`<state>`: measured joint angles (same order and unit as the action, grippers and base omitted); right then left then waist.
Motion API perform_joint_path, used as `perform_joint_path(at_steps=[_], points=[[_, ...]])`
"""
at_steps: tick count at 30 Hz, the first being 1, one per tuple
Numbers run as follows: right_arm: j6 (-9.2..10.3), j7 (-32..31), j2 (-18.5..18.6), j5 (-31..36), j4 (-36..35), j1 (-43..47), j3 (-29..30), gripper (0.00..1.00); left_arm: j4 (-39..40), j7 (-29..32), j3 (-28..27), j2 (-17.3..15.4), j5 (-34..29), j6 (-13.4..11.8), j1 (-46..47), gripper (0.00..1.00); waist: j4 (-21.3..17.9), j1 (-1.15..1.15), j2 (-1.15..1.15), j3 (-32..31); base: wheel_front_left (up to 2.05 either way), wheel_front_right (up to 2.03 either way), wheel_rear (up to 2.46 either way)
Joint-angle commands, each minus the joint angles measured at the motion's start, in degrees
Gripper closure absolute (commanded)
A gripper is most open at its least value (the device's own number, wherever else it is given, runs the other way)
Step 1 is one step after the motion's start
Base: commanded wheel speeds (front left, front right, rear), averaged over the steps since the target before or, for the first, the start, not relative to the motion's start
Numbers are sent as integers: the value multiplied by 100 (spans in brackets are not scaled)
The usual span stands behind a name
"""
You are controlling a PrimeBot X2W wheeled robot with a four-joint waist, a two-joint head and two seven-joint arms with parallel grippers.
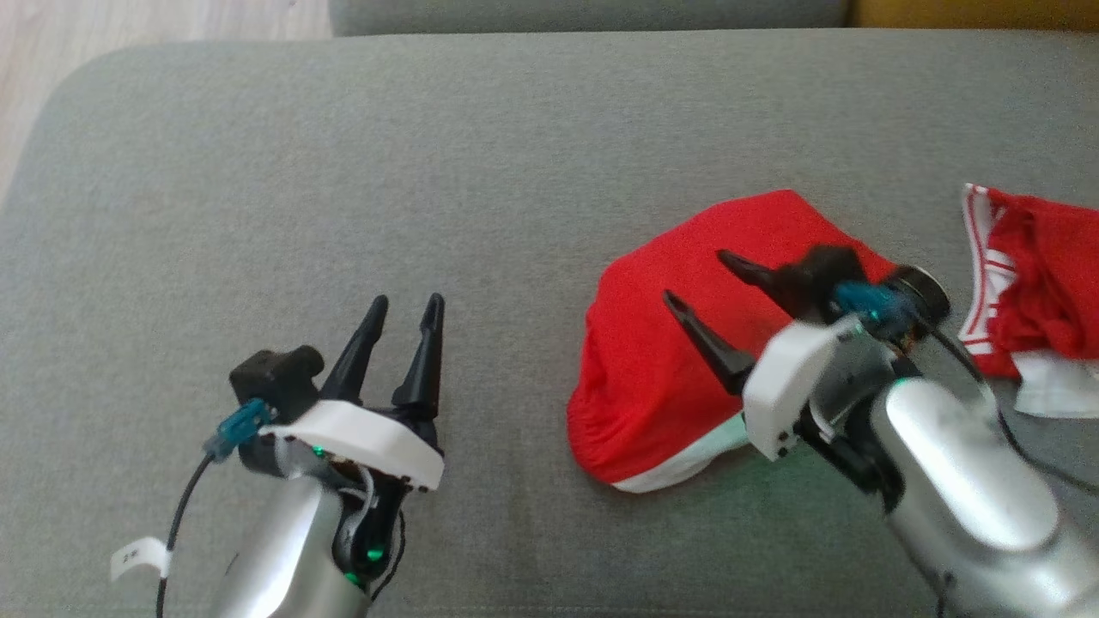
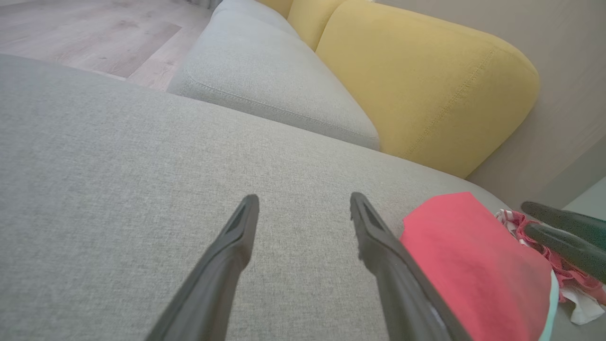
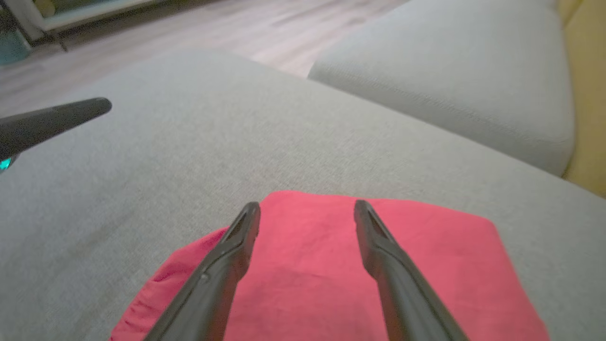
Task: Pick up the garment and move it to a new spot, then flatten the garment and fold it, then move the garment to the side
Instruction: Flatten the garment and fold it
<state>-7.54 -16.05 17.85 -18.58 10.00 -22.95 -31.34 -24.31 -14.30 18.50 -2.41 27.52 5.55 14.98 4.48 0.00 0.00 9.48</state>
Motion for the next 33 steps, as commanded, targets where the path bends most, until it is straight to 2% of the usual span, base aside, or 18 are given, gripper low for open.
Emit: perform_joint_path(at_steps=[1, 3, 4, 8, 21, 22, 23, 26, 33], points=[[5, -365, 187, -313, -30, -381, -402, 0, 176, -70, -78, -47, 60, -10, 285, 0, 131, 0, 0, 82, 0, 0, 0], [5, -566, 296, -479, 61, -567, -628, 0, 173, -70, -42, -47, 86, -14, 305, 0, 182, 0, 0, 106, 0, 0, 0], [5, -961, 474, -818, 287, -891, -1008, 0, 172, -70, 21, -47, 141, -26, 343, 0, 284, 0, 0, 142, 0, 0, 0], [5, -1487, 784, -1274, 673, -1472, -1722, 0, 188, -70, 102, -47, 241, -62, 412, 0, 486, 0, 0, 225, 0, 0, 0], [5, -2278, 1049, -2027, 1734, -2205, -2776, 0, 262, -70, 273, -47, 431, -137, 487, 0, 911, 0, 0, 538, 0, 0, 0], [5, -2317, 1057, -2084, 1784, -2216, -2834, 42, 266, -70, 279, -47, 437, -139, 492, 0, 925, 0, 0, 554, 0, 0, 0], [5, -2293, 1068, -2117, 1808, -2236, -2885, 100, 270, -70, 285, -47, 439, -141, 495, 0, 936, 0, 0, 566, 0, 0, 0], [5, -2060, 1062, -2190, 1899, -2308, -2878, 100, 271, -70, 279, -47, 436, -145, 506, 0, 938, 0, 0, 594, 0, 0, 0], [5, -888, 816, -2021, 2205, -2629, -2653, 100, 246, -70, 264, -47, 383, -148, 542, 0, 855, 0, 0, 593, 0, 0, 0]])
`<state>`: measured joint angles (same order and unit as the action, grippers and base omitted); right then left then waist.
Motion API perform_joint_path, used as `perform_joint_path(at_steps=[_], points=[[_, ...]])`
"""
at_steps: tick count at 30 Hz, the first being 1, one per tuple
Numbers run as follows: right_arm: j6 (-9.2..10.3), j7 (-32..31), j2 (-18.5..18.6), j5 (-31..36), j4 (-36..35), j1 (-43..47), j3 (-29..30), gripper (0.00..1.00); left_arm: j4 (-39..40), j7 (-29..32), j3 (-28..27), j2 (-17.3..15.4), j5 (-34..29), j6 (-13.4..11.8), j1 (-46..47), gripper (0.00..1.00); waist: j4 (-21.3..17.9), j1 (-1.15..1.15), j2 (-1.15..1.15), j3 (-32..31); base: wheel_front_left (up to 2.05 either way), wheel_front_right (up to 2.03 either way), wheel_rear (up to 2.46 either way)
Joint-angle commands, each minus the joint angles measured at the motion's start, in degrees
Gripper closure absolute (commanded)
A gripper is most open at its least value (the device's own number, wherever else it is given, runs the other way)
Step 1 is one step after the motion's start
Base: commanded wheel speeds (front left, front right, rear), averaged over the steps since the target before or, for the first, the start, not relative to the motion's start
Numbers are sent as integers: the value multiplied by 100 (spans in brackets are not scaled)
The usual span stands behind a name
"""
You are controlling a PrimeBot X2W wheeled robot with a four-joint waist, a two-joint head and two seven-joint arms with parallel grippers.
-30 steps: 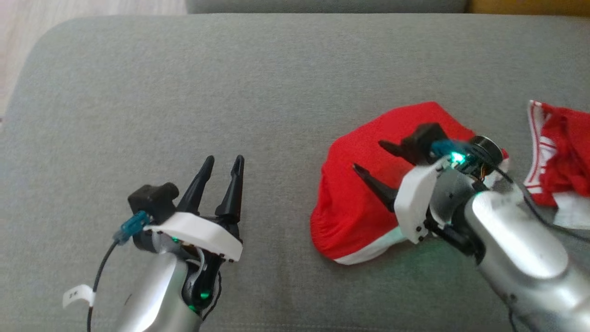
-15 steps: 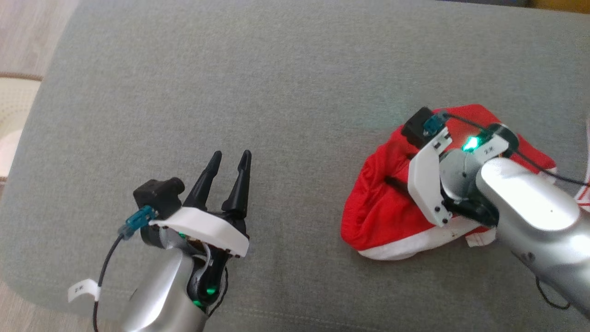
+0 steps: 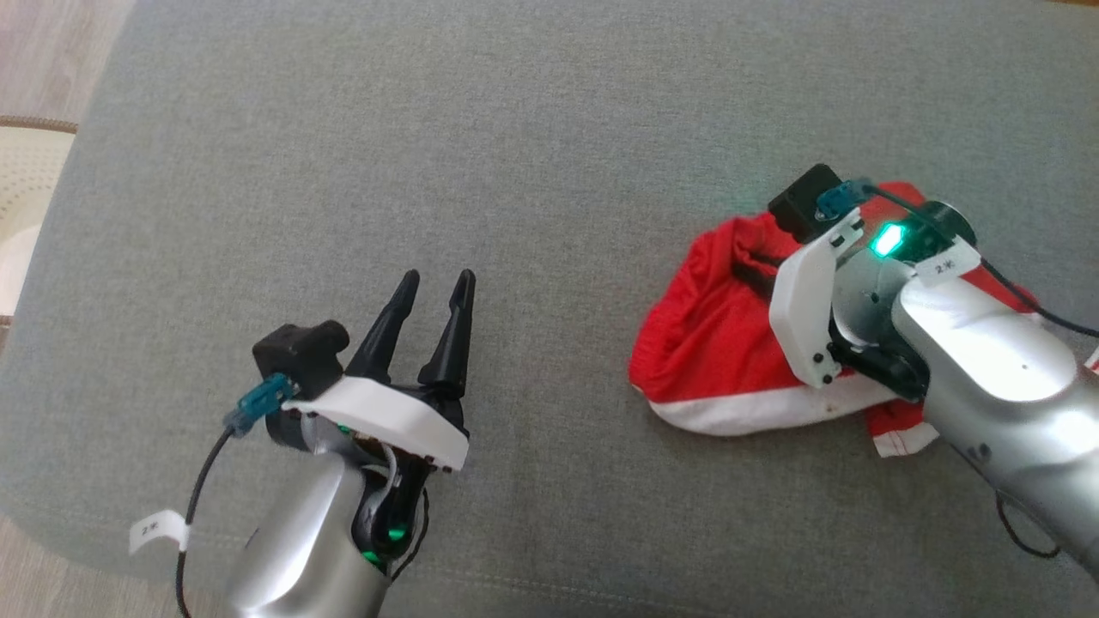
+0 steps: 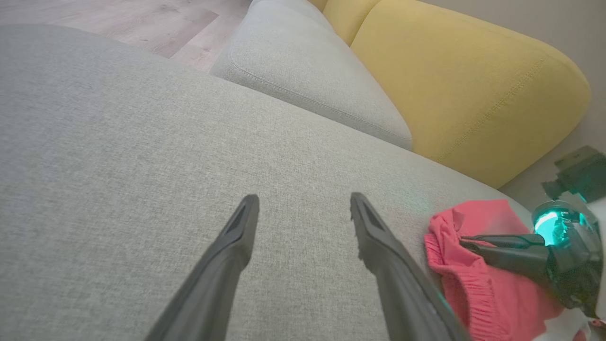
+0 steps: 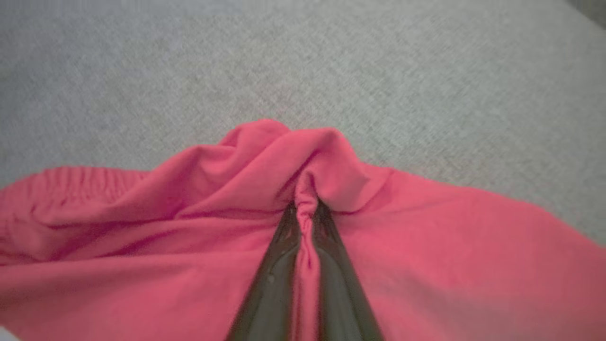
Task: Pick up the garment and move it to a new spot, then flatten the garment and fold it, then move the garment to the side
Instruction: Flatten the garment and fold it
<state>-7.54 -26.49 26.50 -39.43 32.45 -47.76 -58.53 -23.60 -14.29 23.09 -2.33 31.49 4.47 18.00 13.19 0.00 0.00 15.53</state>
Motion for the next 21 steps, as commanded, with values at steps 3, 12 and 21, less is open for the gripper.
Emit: perform_joint_path(at_steps=[3, 12, 21], points=[[5, 630, -159, 185, 147, -310, 107, 100, 168, -71, -173, -54, -16, -36, 246, 0, -37, 0, 0, -35, 0, 0, 0], [5, 1567, -503, 386, 933, -556, 113, 100, 164, -71, -101, -54, -3, -32, 234, 0, -20, 0, 0, -51, 0, 0, 0], [5, 2000, -739, 224, 1406, -588, 147, 0, 143, -71, -213, -54, -102, -40, 241, 0, -187, 0, 0, -120, 0, 0, 0]])
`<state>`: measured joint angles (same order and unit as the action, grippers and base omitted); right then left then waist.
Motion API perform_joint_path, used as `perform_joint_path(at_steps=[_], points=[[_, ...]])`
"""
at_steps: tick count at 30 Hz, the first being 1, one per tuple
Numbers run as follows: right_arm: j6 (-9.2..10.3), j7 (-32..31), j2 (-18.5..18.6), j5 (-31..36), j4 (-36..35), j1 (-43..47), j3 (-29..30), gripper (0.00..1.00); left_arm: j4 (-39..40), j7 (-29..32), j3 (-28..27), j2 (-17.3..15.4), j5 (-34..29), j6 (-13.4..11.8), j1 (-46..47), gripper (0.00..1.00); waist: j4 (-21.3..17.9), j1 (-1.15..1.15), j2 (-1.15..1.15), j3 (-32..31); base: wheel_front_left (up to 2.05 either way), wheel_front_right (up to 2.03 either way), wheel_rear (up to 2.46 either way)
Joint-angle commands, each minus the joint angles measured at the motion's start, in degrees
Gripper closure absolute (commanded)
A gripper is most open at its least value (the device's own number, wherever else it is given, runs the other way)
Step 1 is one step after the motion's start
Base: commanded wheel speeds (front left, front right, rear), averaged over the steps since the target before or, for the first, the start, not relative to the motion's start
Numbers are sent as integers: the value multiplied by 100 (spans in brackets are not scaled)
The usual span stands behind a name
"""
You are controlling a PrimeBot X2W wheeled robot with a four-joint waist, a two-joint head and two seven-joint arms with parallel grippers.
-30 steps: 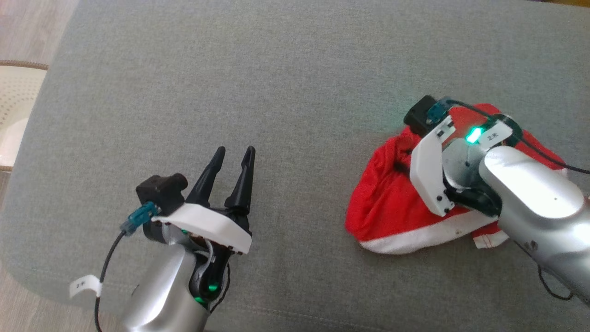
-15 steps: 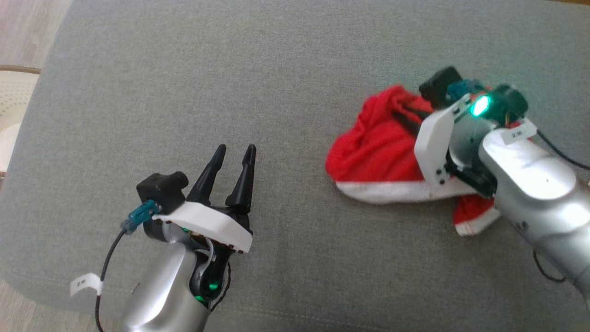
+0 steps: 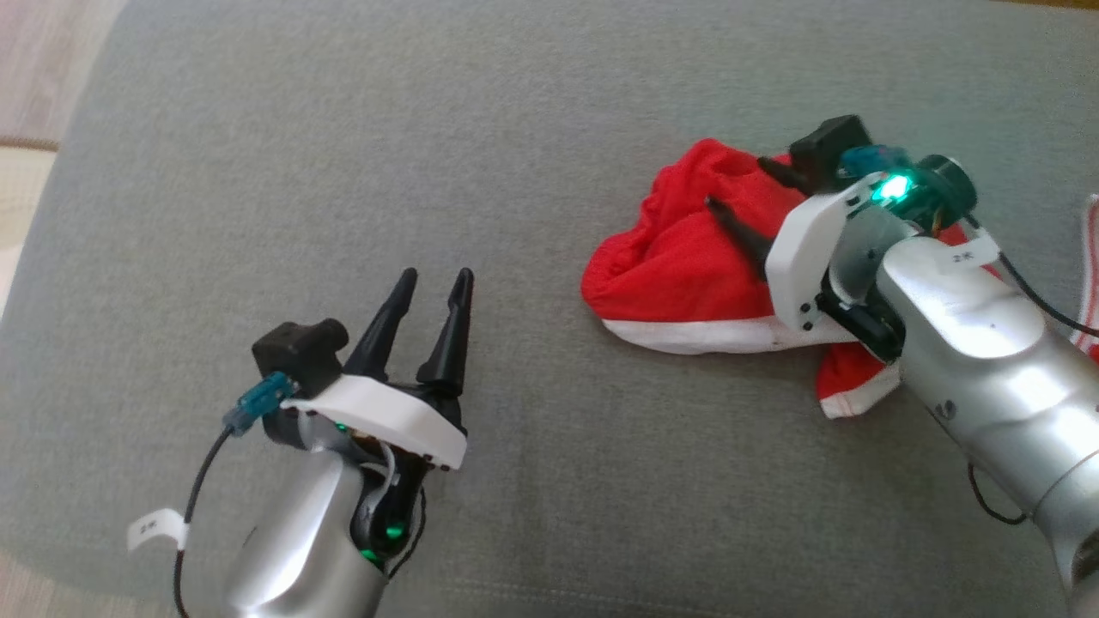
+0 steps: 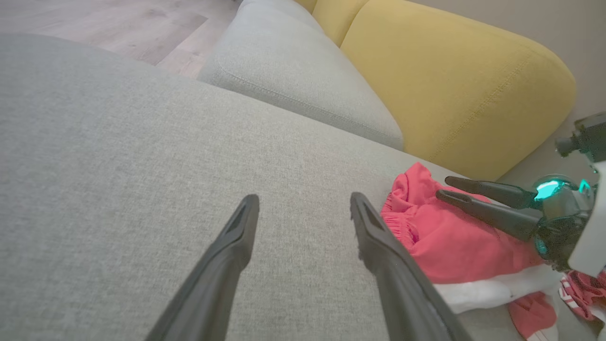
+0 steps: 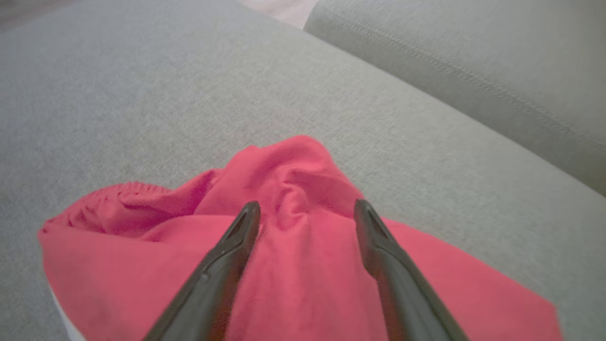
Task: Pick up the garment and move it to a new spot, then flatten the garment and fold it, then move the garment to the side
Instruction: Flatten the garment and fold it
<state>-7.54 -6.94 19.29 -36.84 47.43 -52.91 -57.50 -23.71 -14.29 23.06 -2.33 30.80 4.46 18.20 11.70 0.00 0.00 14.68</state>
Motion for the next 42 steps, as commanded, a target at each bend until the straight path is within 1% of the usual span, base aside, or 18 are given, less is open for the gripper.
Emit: perform_joint_path(at_steps=[1, 5, 6, 13, 15, 17, 20, 22, 25, 29, 32, 36, 40, 42], points=[[5, 133, -23, -39, -49, -74, 96, 0, 150, -71, -240, -54, -61, -32, 220, 0, -86, 0, 0, -71, 0, 0, 0], [5, 569, -10, -13, 51, -9, 417, 0, 130, -71, -381, -54, -179, 8, 196, 0, -334, 0, 0, -246, 0, 0, 0], [5, 783, -5, -41, 49, 103, 654, 0, 122, -71, -437, -54, -237, 31, 169, 0, -480, 0, 0, -346, 0, 0, 0], [5, 1401, 62, 14, -224, 868, 1565, 0, 120, -71, -633, -54, -313, 130, 80, 0, -980, 0, 0, -623, 0, 0, 0], [5, 1583, 39, 62, -340, 1172, 1947, 0, 116, -71, -680, -54, -309, 157, 57, 0, -1099, 0, 0, -657, 0, 0, 0], [5, 1812, -43, 77, -448, 1535, 2484, 0, 102, -71, -714, -54, -316, 179, 39, 0, -1190, 0, 0, -681, 0, 0, 0], [5, 2041, -289, 182, -788, 2156, 3284, 0, 53, -71, -763, -55, -332, 205, 22, 0, -1307, 0, 0, -653, 0, 0, 0], [5, 2101, -438, 420, -1093, 2518, 3723, 0, -16, -71, -784, -59, -376, 216, 9, 0, -1387, 0, 0, -619, 0, 0, 0], [5, 2067, -621, 874, -1563, 2943, 4226, 0, -146, -71, -737, -91, -486, 234, 15, 0, -1449, 0, 0, -574, 0, 0, 0], [5, 1712, -887, 1364, -2276, 3314, 4729, 0, -461, -26, -527, -164, -500, 268, 31, 0, -1489, 0, 0, -529, 0, 0, 0], [5, 1419, -1079, 1628, -2800, 3537, 5019, 0, -633, 133, -260, -227, -444, 289, 81, 0, -1495, 0, 0, -490, 0, 0, 0], [5, 1106, -1281, 1866, -3342, 3788, 5263, 0, -697, 378, 191, -336, -221, 300, 151, 0, -1492, 0, 0, -432, 0, 0, 0], [5, 889, -1402, 1990, -3685, 3949, 5386, 0, -672, 556, 641, -538, 68, 301, 229, 0, -1498, 0, 0, -382, 0, 0, 0], [5, 817, -1443, 2027, -3807, 3995, 5423, 0, -717, 600, 769, -625, 179, 302, 279, 0, -1510, 0, 0, -361, 0, 0, 0]])
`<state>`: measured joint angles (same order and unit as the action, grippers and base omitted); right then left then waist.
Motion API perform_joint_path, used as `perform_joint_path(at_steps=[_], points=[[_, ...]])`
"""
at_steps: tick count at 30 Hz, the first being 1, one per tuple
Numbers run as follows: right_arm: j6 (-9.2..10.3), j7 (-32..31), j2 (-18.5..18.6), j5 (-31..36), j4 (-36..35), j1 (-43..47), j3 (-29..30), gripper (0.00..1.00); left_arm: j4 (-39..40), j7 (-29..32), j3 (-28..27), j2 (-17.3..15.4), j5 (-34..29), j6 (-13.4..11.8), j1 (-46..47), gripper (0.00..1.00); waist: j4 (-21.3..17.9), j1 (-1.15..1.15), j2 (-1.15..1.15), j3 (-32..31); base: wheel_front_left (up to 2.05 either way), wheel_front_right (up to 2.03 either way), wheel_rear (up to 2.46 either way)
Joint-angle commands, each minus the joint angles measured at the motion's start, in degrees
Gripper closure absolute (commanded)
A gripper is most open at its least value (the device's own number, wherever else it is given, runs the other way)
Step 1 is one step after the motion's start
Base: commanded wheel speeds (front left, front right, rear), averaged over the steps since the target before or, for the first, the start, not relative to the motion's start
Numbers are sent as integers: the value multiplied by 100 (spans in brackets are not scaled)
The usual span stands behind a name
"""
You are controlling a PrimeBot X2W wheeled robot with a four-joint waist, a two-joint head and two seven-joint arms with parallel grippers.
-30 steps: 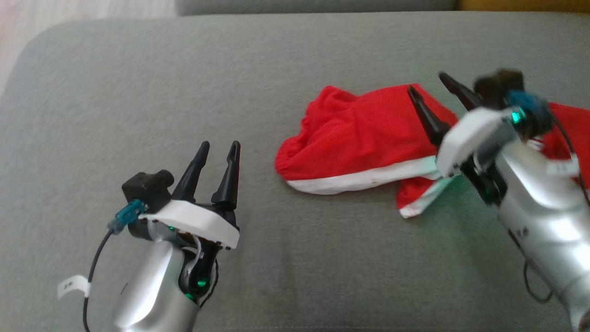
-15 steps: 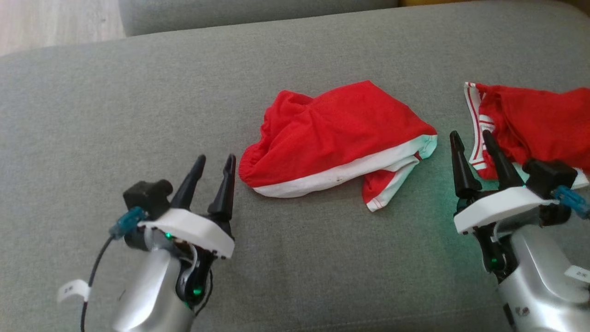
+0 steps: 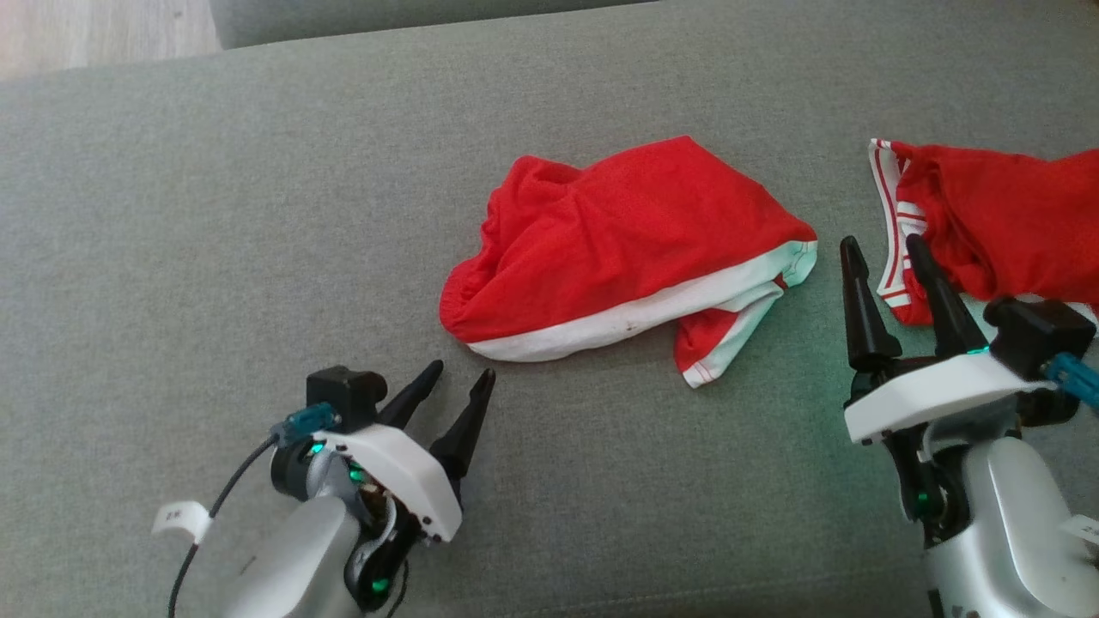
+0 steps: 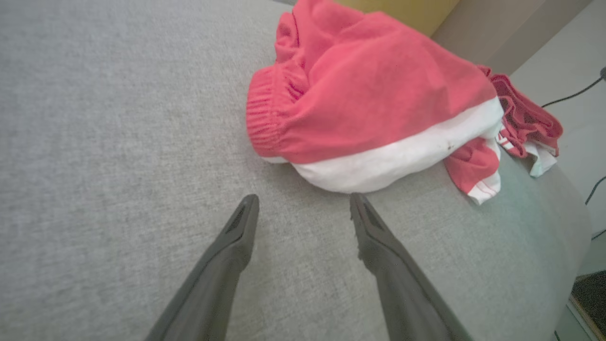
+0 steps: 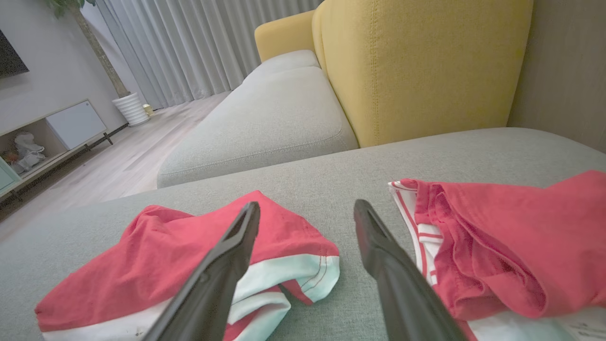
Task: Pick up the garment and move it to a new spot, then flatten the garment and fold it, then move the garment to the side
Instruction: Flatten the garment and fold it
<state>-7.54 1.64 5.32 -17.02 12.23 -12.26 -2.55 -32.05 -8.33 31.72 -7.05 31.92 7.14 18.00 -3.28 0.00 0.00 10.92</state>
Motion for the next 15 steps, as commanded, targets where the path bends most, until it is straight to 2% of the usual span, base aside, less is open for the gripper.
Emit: perform_joint_path(at_steps=[1, 7, 15], points=[[5, -72, -63, 58, -340, -53, -57, 0, 73, 21, -55, -187, 96, 34, 331, 0, -20, 0, 0, 30, 0, 0, 0], [5, -174, -119, 105, -523, -11, -28, 0, -224, -49, 3, -183, 118, 34, 549, 0, -80, 0, 0, 96, 0, 0, 0], [5, -238, -163, 177, -619, 7, 63, 0, -409, -261, 363, -119, 327, 35, 866, 0, -163, 0, 0, 176, 0, 0, 0]])
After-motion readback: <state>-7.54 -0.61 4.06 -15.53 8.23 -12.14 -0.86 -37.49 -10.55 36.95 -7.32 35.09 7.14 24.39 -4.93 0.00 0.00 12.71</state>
